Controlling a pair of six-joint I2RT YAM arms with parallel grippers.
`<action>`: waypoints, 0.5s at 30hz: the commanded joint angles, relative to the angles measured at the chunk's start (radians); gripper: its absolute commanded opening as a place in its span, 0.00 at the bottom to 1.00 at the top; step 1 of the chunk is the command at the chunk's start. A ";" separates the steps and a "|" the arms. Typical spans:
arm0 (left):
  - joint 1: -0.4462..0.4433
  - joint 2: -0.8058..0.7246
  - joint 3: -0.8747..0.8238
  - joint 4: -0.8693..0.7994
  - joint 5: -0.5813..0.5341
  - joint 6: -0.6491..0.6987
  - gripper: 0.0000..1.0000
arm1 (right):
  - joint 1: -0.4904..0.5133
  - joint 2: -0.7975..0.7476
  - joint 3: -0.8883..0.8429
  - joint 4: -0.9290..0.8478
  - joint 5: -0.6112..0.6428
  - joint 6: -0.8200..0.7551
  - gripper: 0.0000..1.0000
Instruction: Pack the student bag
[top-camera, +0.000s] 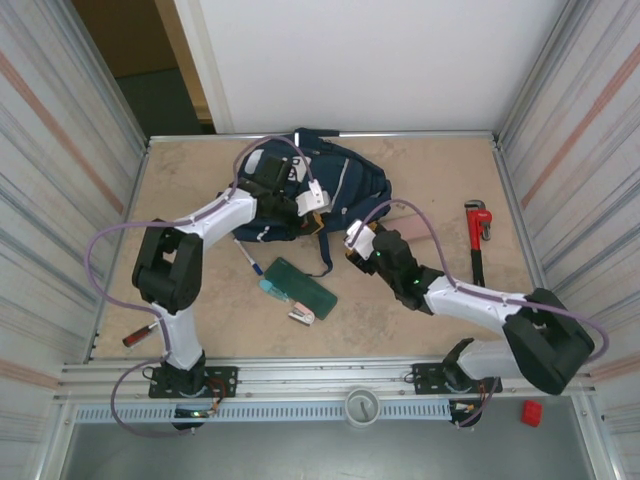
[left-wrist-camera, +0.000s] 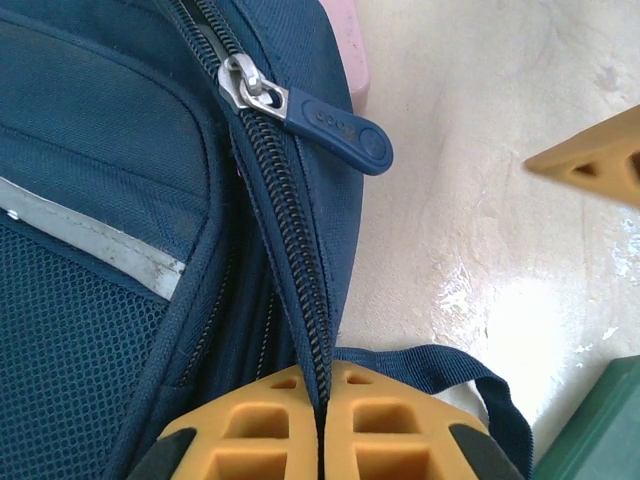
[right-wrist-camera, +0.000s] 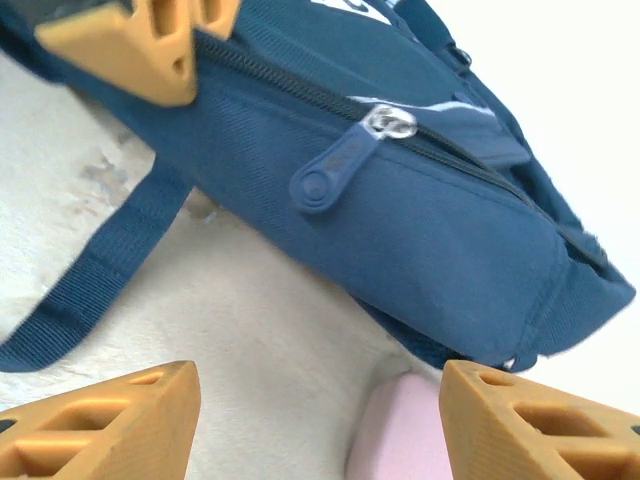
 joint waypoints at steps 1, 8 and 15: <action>0.002 -0.024 0.048 -0.042 0.105 0.003 0.01 | 0.043 0.077 0.024 0.160 0.118 -0.206 0.62; 0.005 -0.019 0.050 -0.053 0.103 0.008 0.01 | 0.077 0.170 0.083 0.234 0.144 -0.279 0.61; 0.005 -0.023 0.050 -0.063 0.096 0.013 0.01 | 0.080 0.205 0.116 0.243 0.135 -0.311 0.57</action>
